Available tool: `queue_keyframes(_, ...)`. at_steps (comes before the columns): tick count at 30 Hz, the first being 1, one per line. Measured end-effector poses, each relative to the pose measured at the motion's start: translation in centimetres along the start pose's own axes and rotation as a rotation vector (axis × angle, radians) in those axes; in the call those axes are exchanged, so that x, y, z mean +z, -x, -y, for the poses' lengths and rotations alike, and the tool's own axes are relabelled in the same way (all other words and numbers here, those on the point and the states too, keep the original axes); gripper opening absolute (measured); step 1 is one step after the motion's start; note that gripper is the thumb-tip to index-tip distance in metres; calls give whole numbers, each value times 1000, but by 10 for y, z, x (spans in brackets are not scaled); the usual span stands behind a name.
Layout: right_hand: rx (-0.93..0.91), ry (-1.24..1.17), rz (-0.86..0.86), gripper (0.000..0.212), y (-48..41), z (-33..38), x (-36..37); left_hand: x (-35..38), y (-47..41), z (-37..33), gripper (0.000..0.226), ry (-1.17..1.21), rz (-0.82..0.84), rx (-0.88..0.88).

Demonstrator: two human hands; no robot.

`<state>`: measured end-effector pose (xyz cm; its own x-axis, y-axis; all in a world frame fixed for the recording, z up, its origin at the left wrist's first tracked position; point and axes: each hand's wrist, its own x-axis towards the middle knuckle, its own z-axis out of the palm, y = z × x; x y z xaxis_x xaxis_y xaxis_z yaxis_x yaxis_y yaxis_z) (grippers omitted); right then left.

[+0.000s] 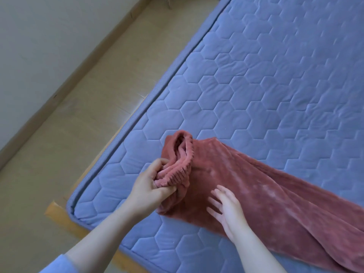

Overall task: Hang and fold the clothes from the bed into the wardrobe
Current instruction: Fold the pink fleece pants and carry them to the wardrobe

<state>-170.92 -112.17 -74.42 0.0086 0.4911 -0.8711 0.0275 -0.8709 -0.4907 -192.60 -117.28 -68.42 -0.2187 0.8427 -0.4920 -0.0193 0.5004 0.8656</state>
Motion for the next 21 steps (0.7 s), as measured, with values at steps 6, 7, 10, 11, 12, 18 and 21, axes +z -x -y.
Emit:
queue_keyframes(6,-2,-80,-72,28,5,0,-59,60,2,-1,41,-148,53,32)
queue_keyframes(7,-1,-94,-83,26,5,-1,-68,70,2,0,41,-158,71,33)
queue_keyframes(10,1,-126,-108,25,3,-3,-93,98,-1,7,39,-215,119,57)
queue_keyframes(11,1,-135,-111,26,2,-4,-101,107,-3,10,38,-268,126,67)
queue_keyframes(12,3,-143,-110,26,2,-5,-109,115,-6,14,37,-332,130,73)
queue_keyframes(18,2,-167,-123,26,-1,-8,-150,159,-17,33,46,-604,197,-95)
queue_keyframes(21,-14,-166,-148,25,-1,-10,-171,184,-20,25,18,-647,166,12)
